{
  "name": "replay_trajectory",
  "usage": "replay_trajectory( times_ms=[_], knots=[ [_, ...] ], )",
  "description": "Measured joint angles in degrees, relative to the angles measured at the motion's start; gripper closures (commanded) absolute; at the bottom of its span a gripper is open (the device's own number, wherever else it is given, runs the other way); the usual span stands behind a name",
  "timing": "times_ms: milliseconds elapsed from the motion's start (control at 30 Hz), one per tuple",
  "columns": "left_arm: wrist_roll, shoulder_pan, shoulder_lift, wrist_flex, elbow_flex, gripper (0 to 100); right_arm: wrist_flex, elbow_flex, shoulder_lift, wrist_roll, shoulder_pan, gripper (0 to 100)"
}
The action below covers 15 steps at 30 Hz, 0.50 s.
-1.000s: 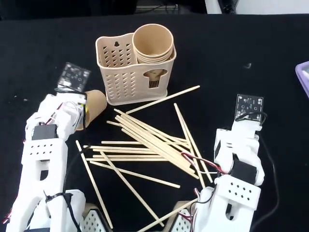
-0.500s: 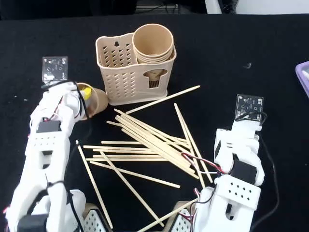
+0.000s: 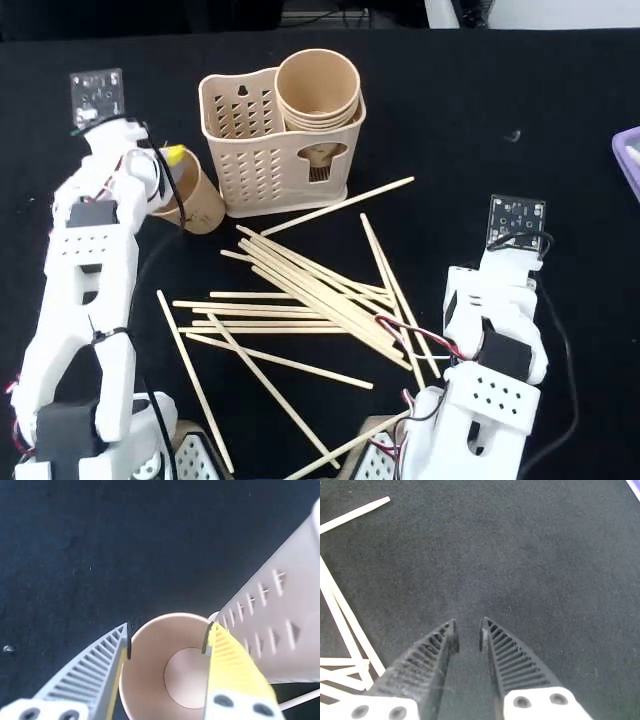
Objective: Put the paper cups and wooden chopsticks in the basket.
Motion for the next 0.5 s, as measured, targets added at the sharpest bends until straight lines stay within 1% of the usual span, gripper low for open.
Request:
replay_trajectory(
  times_ms=[133,300,433,500],
  knots=[
    [0.00,0.00,0.00,5.10,-3.25,74,0.00,0.00,0.00,0.00,0.00,91.0],
    [-0.35,-0.97,0.00,8.97,-3.87,74,0.00,0.00,0.00,0.00,0.00,91.0],
    [-5.98,-1.14,0.00,13.01,-3.87,74,0.00,0.00,0.00,0.00,0.00,91.0],
    [-7.82,-1.93,0.00,13.63,-3.87,74,0.00,0.00,0.00,0.00,0.00,91.0]
  ],
)
